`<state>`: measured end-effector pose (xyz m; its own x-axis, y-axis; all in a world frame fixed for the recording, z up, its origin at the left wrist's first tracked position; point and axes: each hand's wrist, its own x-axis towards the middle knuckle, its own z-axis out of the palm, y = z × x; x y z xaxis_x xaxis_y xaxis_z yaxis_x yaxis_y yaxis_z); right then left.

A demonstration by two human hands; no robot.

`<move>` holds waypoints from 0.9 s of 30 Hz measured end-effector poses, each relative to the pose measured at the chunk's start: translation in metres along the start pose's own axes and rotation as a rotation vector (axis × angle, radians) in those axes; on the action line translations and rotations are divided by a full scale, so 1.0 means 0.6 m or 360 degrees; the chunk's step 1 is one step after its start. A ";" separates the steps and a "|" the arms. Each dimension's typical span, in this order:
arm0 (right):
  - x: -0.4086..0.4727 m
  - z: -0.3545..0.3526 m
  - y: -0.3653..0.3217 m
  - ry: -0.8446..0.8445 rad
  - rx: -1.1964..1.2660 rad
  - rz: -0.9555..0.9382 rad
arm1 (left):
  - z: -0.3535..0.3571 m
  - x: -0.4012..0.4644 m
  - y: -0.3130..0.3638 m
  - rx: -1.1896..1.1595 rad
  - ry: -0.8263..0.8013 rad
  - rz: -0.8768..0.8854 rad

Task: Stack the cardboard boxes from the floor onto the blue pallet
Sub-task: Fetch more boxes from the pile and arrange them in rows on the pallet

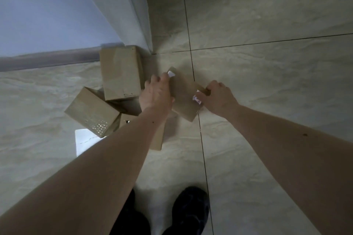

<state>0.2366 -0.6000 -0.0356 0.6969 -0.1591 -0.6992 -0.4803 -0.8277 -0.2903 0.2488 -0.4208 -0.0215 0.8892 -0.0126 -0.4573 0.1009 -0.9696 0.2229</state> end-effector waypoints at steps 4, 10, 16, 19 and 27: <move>0.007 0.013 0.036 -0.0069 0.0020 0.0172 | -0.003 0.026 0.021 -0.0129 0.0106 0.0038; 0.000 0.016 0.022 -0.0097 0.0443 0.0217 | 0.025 0.006 0.027 -0.0484 0.0124 -0.0302; 0.024 0.045 0.002 -0.0206 0.0943 0.0179 | 0.058 0.007 0.017 -0.0697 -0.0297 -0.0376; 0.021 0.051 -0.005 -0.0179 0.1029 0.0182 | 0.055 0.007 0.023 -0.0765 -0.0325 -0.0354; -0.048 -0.028 -0.042 -0.0020 0.1124 0.0244 | -0.032 -0.032 0.039 -0.0870 -0.0294 -0.0252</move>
<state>0.2374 -0.5837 0.0027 0.5900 -0.2362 -0.7721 -0.8047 -0.2502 -0.5383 0.2424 -0.4383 0.0088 0.7573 0.0322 -0.6522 0.4843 -0.6976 0.5279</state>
